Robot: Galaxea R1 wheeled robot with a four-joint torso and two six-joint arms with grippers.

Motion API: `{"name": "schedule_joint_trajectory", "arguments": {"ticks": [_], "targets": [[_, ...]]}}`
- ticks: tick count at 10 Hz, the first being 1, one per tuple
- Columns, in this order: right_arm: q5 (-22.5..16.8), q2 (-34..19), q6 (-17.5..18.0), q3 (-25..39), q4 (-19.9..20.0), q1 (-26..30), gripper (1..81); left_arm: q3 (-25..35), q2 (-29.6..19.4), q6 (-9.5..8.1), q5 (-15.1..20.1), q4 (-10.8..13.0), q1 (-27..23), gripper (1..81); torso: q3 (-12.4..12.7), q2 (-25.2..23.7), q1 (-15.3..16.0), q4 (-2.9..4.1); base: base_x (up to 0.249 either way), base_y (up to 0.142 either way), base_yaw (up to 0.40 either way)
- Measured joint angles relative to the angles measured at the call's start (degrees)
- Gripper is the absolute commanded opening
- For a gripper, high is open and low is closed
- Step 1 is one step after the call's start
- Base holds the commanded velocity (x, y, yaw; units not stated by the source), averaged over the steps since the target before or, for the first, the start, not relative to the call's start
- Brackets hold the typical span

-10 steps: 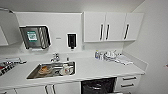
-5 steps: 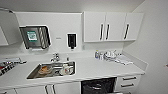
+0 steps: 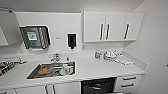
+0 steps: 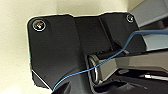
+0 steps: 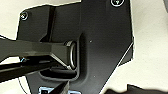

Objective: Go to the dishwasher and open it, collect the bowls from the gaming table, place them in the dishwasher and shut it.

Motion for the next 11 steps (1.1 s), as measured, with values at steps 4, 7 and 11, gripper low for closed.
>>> {"name": "schedule_joint_trajectory", "arguments": {"ticks": [4, 7, 11], "targets": [[0.0, 0.0, 0.0, 0.1, 0.0, -0.2, 81.1, 0.0, -0.2, 0.02, 0.0, 0.0, 0.0, 81.1, 0.0, 0.0, 0.0, 0.00, 0.000, 0.000, 0.312], [-0.2, 0.0, 0.0, 0.1, 0.0, 0.4, 81.1, 0.0, -0.6, 0.02, 0.0, 0.0, -0.1, 81.1, 0.0, 0.0, 0.0, 0.00, 0.000, 0.000, 0.350], [-0.2, 0.1, 0.0, 0.3, 0.2, -0.1, 81.1, 0.0, -0.8, 0.02, 0.1, 0.0, -0.2, 81.1, 0.0, 0.0, 0.0, 0.00, 0.000, 0.000, 0.350]]}}
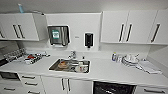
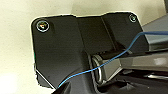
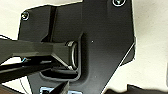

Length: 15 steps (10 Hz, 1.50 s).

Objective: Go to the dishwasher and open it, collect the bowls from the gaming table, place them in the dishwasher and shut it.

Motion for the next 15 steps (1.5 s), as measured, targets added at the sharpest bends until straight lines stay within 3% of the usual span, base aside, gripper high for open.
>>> {"name": "schedule_joint_trajectory", "arguments": {"ticks": [2, 4, 5, 6, 9, 10, 11, 12, 15], "targets": [[0.3, 0.0, -0.6, 0.0, 0.8, -0.9, 81.1, 0.0, 0.0, 0.00, -0.1, 0.0, -0.1, 81.1, 0.0, 0.0, 0.0, 0.00, 0.000, 0.000, 0.350], [-0.2, 0.0, -6.8, 0.0, 5.9, -1.7, 81.1, 0.0, 0.0, 0.00, 0.0, 0.0, -0.2, 81.1, 0.0, 0.0, 0.0, 0.00, 0.000, 0.000, 0.350], [-0.9, 0.0, -12.7, 0.0, 11.5, -1.6, 81.1, 0.0, 0.0, 0.00, 0.0, 0.0, -0.2, 81.1, 0.0, 0.0, 0.0, 0.00, 0.000, 0.000, 0.350], [-1.8, 0.0, -20.8, 0.0, 18.0, -1.5, 81.1, 0.0, 0.0, 0.00, 0.0, 0.0, -0.2, 81.1, 0.0, 0.0, 0.0, 0.00, 0.000, 0.000, 0.350], [-2.3, 0.2, -48.7, 0.0, 44.6, -1.4, 81.1, 0.0, 0.0, 0.04, -0.1, 0.0, -0.3, 81.1, 0.0, 0.0, 0.0, 0.00, 0.000, 0.000, 0.350], [-0.8, 0.1, -53.8, 0.1, 50.4, -1.4, 81.1, 0.0, 0.0, 0.04, -0.2, 0.0, -0.3, 81.1, 0.0, 0.0, 0.0, 0.00, 0.000, 0.000, 0.350], [0.3, -0.3, -57.3, 1.0, 54.6, -1.0, 81.1, 0.0, -0.1, 0.04, -0.2, 0.0, -0.3, 81.1, 0.0, 0.0, 0.0, 0.00, 0.000, 0.000, 0.350], [0.9, -0.8, -58.5, 1.8, 56.1, -0.7, 81.1, 0.0, -0.2, 0.06, -0.5, 0.0, -0.3, 81.1, 0.0, 0.0, 0.0, 0.00, 0.000, 0.000, 0.350], [0.8, -1.3, -59.3, 2.4, 53.4, 0.1, 81.1, 0.0, -0.4, 0.22, -0.9, 0.1, -0.5, 81.1, 0.0, 0.0, 0.0, 0.00, 0.000, 0.000, 0.350]]}}
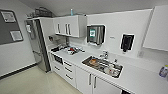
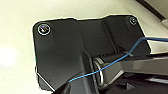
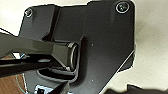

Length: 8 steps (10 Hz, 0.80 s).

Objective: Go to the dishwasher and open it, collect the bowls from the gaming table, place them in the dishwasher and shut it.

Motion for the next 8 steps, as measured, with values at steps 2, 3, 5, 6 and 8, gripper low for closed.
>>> {"name": "schedule_joint_trajectory", "arguments": {"ticks": [2, 3, 5, 6, 8], "targets": [[0.0, 0.0, 0.0, -0.1, -0.1, 0.1, 81.1, 0.0, -0.1, 0.00, 0.0, 0.0, -0.2, 81.1, 0.0, 0.0, 0.0, 0.00, 0.000, 0.000, 0.350], [0.0, 0.0, 0.0, -0.1, -0.1, 0.1, 81.1, 0.0, -0.1, 0.00, 0.0, 0.0, -0.2, 81.1, 0.0, 0.0, 0.0, 0.00, 0.000, 0.000, 0.350], [0.0, 0.2, 0.0, -0.1, -0.1, 0.1, 81.1, 0.0, -0.1, 0.15, 0.0, 0.0, -0.2, 81.1, 0.0, 0.0, 0.0, 0.00, 0.000, 0.000, 0.350], [0.0, 0.3, 0.0, -0.1, -0.1, 0.1, 81.1, 0.0, -0.3, 0.15, 0.0, 0.1, -0.2, 81.1, 0.0, 0.0, 0.0, 0.00, 0.000, 0.000, 0.350], [0.0, 0.5, 0.0, -0.1, -0.1, 0.1, 81.1, 0.0, -0.5, 0.15, 0.0, 0.1, -0.2, 81.1, 0.0, 0.0, 0.0, 0.00, 0.000, 0.000, 0.350]]}}
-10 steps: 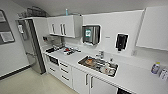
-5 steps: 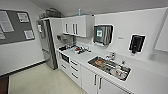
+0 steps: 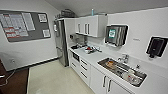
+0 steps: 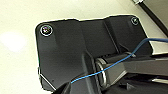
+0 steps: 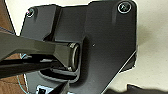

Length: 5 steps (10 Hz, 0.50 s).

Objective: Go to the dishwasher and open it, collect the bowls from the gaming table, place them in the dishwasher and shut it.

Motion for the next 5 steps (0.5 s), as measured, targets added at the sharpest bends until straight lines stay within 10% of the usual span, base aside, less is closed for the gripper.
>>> {"name": "schedule_joint_trajectory", "arguments": {"ticks": [5], "targets": [[0.0, 0.0, 0.0, 0.0, 0.0, 0.0, 81.1, 0.0, 0.0, 0.29, 0.0, 0.0, 0.0, 81.1, 0.0, 0.0, 0.0, 0.00, 0.000, 0.000, 0.350]]}}
